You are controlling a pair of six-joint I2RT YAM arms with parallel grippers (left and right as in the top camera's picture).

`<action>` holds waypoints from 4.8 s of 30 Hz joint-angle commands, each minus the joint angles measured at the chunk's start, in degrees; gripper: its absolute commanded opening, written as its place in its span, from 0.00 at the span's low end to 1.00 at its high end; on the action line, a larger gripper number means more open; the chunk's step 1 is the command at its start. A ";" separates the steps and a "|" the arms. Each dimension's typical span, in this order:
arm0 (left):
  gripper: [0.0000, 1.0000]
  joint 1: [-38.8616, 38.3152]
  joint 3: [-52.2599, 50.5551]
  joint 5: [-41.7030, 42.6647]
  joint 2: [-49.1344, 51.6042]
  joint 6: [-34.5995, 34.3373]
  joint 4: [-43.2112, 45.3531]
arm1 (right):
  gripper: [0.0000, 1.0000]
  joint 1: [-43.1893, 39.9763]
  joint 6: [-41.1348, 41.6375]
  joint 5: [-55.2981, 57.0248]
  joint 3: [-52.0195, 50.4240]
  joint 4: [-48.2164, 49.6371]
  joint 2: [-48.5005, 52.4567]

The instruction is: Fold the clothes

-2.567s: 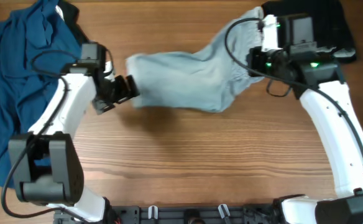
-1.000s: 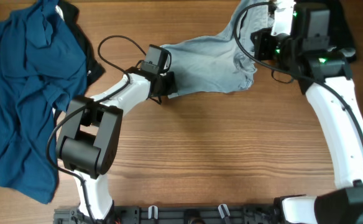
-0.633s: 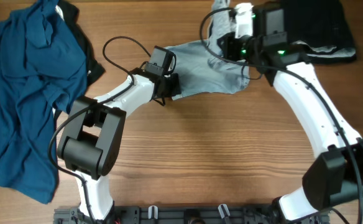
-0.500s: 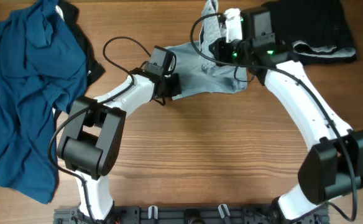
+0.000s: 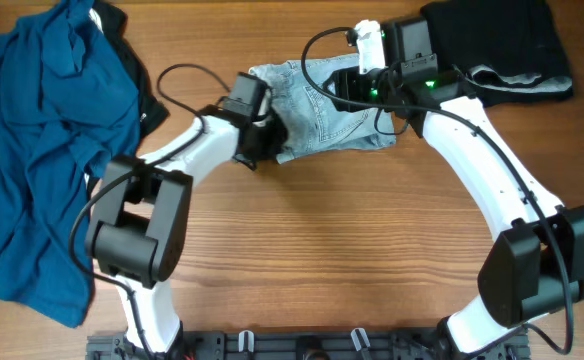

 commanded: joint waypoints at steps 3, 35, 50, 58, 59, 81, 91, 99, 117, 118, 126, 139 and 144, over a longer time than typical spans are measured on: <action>0.18 10.27 -1.77 -6.08 -10.29 2.67 -6.80 | 0.32 -2.95 1.77 7.85 1.53 -4.61 -1.99; 0.42 3.67 3.17 0.72 -4.11 4.42 9.68 | 0.16 -6.82 9.18 6.97 1.33 -19.56 7.41; 0.69 4.98 6.36 4.79 -8.11 4.44 -9.09 | 0.95 -17.51 -6.38 -5.77 0.63 -14.56 5.42; 0.72 4.72 6.36 4.74 -8.09 4.44 -9.09 | 0.96 -18.58 -10.40 -12.55 0.63 -10.29 16.17; 0.72 4.72 6.36 4.74 -8.09 4.42 -9.07 | 0.96 -18.53 -10.54 -14.32 0.63 -9.79 17.20; 0.72 4.72 6.36 4.72 -8.09 4.42 -9.29 | 0.04 -18.36 -6.58 -17.42 7.74 -1.95 19.96; 0.71 4.42 6.36 4.74 -8.09 4.39 -10.51 | 0.04 -33.16 20.96 3.26 25.62 0.90 18.27; 0.72 1.66 6.36 3.04 -8.09 4.42 -10.99 | 0.33 -40.46 19.45 5.53 24.96 -6.73 19.10; 1.00 1.75 6.36 1.92 -8.11 5.70 -12.76 | 1.00 -43.52 6.71 5.92 24.98 -30.80 5.16; 1.00 2.21 6.36 1.92 -8.11 5.68 -13.84 | 1.00 -43.06 4.15 3.02 24.98 -34.45 4.33; 1.00 10.29 6.36 1.99 -8.11 5.01 -22.60 | 1.00 -34.01 -1.53 -0.15 24.98 -46.73 4.09; 1.00 17.86 6.36 1.97 -8.11 5.49 -38.49 | 1.00 -16.92 1.86 4.11 20.70 -44.48 -2.34; 1.00 17.81 5.49 1.95 -10.91 5.73 -39.52 | 1.00 -16.92 1.66 4.35 9.53 -37.31 -12.52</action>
